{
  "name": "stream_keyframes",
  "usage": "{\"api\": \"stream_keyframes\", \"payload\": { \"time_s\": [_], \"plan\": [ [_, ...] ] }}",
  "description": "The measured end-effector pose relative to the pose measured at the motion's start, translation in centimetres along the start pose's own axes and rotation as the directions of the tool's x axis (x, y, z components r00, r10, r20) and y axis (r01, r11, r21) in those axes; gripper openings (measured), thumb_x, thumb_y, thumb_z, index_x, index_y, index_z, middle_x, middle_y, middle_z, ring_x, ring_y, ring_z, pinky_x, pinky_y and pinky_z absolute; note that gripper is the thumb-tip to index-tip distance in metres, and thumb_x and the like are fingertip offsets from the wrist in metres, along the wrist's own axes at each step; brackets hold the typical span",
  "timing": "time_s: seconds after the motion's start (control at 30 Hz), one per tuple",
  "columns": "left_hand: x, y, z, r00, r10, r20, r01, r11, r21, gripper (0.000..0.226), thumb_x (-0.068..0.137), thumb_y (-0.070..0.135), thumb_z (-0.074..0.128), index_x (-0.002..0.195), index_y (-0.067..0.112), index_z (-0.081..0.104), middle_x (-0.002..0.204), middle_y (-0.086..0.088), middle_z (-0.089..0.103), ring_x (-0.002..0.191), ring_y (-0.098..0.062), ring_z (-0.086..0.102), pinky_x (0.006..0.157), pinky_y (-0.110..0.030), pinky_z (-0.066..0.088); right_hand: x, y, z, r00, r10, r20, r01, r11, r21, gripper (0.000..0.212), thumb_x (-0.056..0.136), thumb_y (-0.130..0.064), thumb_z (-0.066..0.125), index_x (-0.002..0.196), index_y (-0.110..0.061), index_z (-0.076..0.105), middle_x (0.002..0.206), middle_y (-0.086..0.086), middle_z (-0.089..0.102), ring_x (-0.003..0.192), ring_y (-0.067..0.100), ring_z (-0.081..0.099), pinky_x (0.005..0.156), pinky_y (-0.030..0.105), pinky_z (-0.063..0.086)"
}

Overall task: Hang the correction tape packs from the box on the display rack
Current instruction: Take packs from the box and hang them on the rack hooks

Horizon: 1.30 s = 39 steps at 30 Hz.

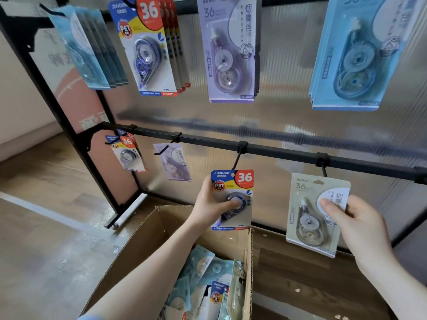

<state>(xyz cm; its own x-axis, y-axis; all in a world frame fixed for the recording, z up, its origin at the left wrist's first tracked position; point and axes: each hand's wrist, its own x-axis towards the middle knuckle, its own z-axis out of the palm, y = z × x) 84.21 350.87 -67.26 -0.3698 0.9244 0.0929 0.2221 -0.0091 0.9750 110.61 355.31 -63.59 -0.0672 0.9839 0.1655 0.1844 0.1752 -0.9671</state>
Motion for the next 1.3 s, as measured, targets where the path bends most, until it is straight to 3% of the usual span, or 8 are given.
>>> {"api": "stream_keyframes", "payload": {
  "time_s": [0.33, 0.5, 0.83, 1.1, 1.2, 1.3],
  "plan": [
    [-0.2, 0.5, -1.7, 1.0, 0.017, -0.011, -0.017, 0.999, 0.028, 0.057, 0.073, 0.008, 0.081, 0.113, 0.023, 0.044, 0.109, 0.007, 0.064, 0.099, -0.006, 0.065, 0.079, -0.021, 0.055, 0.0, 0.1, 2.3, 0.999, 0.002, 0.045, -0.002, 1.0, 0.009, 0.009, 0.088, -0.017, 0.062, 0.097, -0.019, 0.064, 0.088, -0.014, 0.064, 0.085, 0.003, 0.058, 0.061, 0.024, 0.043],
    [-0.3, 0.5, -2.4, 0.999, 0.027, -0.019, -0.027, 1.0, 0.014, 0.056, 0.074, 0.007, 0.079, 0.109, 0.031, 0.042, 0.108, 0.01, 0.063, 0.098, -0.001, 0.064, 0.081, -0.021, 0.055, -0.3, 0.4, 3.3, 0.998, 0.013, 0.058, -0.015, 0.999, 0.031, 0.011, 0.088, -0.014, 0.062, 0.097, -0.02, 0.064, 0.088, -0.015, 0.063, 0.085, 0.003, 0.058, 0.062, 0.024, 0.043],
    [-0.3, 0.5, -1.6, 1.0, 0.025, -0.005, -0.025, 0.999, -0.032, 0.055, 0.075, 0.007, 0.078, 0.114, 0.022, 0.043, 0.113, -0.001, 0.063, 0.1, -0.01, 0.065, 0.081, -0.024, 0.056, -0.3, 0.9, 3.2, 0.997, 0.016, 0.075, -0.019, 0.999, 0.043, 0.015, 0.088, -0.017, 0.063, 0.086, -0.032, 0.062, 0.089, -0.011, 0.067, 0.086, 0.009, 0.062, 0.065, 0.03, 0.049],
    [-1.1, 0.3, -3.9, 0.996, 0.054, -0.073, -0.056, 0.998, -0.018, 0.057, 0.073, 0.001, 0.079, 0.112, 0.026, 0.045, 0.109, 0.002, 0.065, 0.097, -0.005, 0.066, 0.076, -0.021, 0.055, -0.1, 0.7, 5.1, 0.996, -0.006, 0.09, 0.002, 0.999, 0.044, 0.01, 0.087, -0.014, 0.065, 0.087, -0.024, 0.066, 0.089, -0.006, 0.069, 0.088, 0.015, 0.064, 0.078, 0.036, 0.051],
    [-1.8, 0.1, -5.0, 0.994, 0.044, -0.095, -0.046, 0.999, -0.012, 0.06, 0.071, 0.003, 0.08, 0.118, 0.019, 0.045, 0.111, -0.001, 0.065, 0.098, -0.008, 0.066, 0.078, -0.023, 0.056, -0.5, 0.7, 6.5, 0.995, -0.002, 0.099, -0.006, 0.997, 0.078, 0.008, 0.087, -0.013, 0.065, 0.088, -0.02, 0.067, 0.089, -0.003, 0.07, 0.088, 0.017, 0.065, 0.074, 0.033, 0.051],
    [-2.5, 0.0, -6.3, 0.989, 0.056, -0.137, -0.059, 0.998, -0.019, 0.059, 0.071, 0.003, 0.081, 0.115, 0.023, 0.046, 0.11, 0.001, 0.066, 0.098, -0.009, 0.067, 0.081, -0.026, 0.057, -0.8, 0.3, 8.1, 0.993, -0.003, 0.116, -0.005, 0.997, 0.077, 0.007, 0.088, -0.016, 0.064, 0.084, -0.021, 0.066, 0.088, -0.001, 0.07, 0.087, 0.019, 0.065, 0.072, 0.035, 0.051]
  ]
}}
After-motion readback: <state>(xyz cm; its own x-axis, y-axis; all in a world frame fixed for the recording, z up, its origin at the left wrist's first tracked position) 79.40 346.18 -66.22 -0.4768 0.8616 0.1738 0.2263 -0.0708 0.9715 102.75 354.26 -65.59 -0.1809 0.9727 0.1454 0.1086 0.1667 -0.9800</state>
